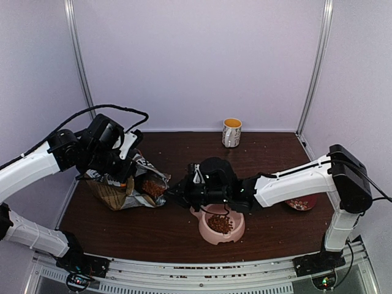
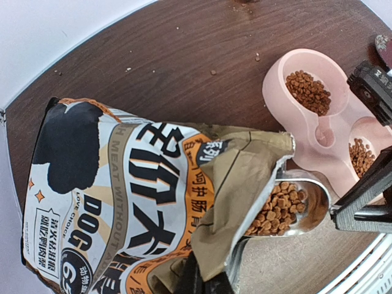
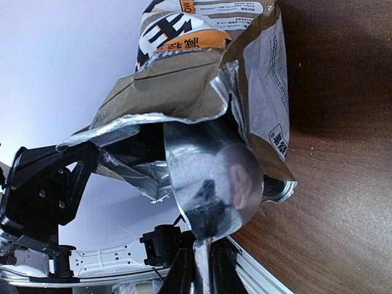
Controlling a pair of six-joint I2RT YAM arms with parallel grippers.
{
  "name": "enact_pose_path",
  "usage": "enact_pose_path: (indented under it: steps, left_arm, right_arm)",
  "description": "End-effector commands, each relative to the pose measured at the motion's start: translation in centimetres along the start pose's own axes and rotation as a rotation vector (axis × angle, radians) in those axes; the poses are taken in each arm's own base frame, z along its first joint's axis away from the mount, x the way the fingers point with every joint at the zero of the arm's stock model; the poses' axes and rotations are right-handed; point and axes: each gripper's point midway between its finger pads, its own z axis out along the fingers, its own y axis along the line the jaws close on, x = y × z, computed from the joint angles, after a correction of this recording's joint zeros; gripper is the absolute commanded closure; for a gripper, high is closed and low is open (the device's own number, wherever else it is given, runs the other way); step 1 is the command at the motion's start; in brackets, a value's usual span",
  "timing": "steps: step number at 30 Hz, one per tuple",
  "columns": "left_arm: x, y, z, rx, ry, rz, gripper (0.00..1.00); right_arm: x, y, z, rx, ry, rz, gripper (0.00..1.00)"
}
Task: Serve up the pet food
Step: Place the pet food in the pet food bowl.
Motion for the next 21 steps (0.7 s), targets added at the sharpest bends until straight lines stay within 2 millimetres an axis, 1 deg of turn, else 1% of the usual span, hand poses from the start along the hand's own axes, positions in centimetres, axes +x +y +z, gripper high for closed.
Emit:
enact_pose_path:
  steps: [1, 8, 21]
  left_arm:
    - [-4.3, 0.2, -2.0, -0.005, -0.190, -0.024, 1.00]
    - [-4.3, 0.3, -2.1, -0.007, -0.192, -0.026, 1.00]
    - [-4.3, 0.4, -2.1, -0.011, -0.193, -0.025, 1.00]
  right_arm:
    - [-0.2, 3.3, -1.3, -0.163, 0.006, 0.021, 1.00]
    - [-0.5, 4.0, -2.3, -0.215, 0.005, 0.032, 1.00]
    - [-0.2, 3.5, -3.6, -0.232, 0.010, 0.051, 1.00]
